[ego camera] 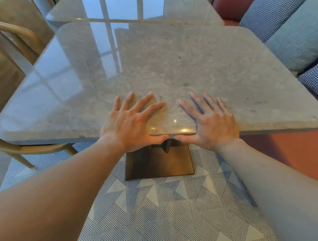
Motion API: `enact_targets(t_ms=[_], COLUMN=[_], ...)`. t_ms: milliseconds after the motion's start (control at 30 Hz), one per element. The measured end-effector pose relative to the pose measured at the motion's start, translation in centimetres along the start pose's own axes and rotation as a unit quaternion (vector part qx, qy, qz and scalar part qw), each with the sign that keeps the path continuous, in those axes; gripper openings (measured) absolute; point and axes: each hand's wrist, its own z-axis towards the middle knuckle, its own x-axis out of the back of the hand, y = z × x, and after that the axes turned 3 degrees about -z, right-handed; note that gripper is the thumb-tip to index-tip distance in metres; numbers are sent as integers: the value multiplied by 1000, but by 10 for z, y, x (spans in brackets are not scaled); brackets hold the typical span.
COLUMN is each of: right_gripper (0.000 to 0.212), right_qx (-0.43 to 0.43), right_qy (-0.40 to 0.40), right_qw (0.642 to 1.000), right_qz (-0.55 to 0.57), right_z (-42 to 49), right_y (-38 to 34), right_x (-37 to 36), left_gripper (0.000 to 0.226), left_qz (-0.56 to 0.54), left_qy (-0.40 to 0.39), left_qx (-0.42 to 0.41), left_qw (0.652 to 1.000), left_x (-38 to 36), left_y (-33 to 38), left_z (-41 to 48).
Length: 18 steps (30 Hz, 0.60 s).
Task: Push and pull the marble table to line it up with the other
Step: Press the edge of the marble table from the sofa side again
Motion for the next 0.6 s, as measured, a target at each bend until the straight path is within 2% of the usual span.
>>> enact_targets(t_ms=[433,533,600], right_gripper=[111,112,112], right_qx=[0,-7,-14], right_qy=[4,-31,-86], right_qw=[1000,999,996], right_qz=[6,10,35], right_z=[0,-1,2], right_y=[3,2,-2], right_x=[0,6,18], left_gripper=[110,112,114], left_qz=[-6,-25,-55], left_qy=[0,-11,-37], left_qx=[1,4,16], left_qw=[1000,1000,998], left_x=[-3,-2,5], left_y=[2,1,1], left_z=[-1,-3,-4])
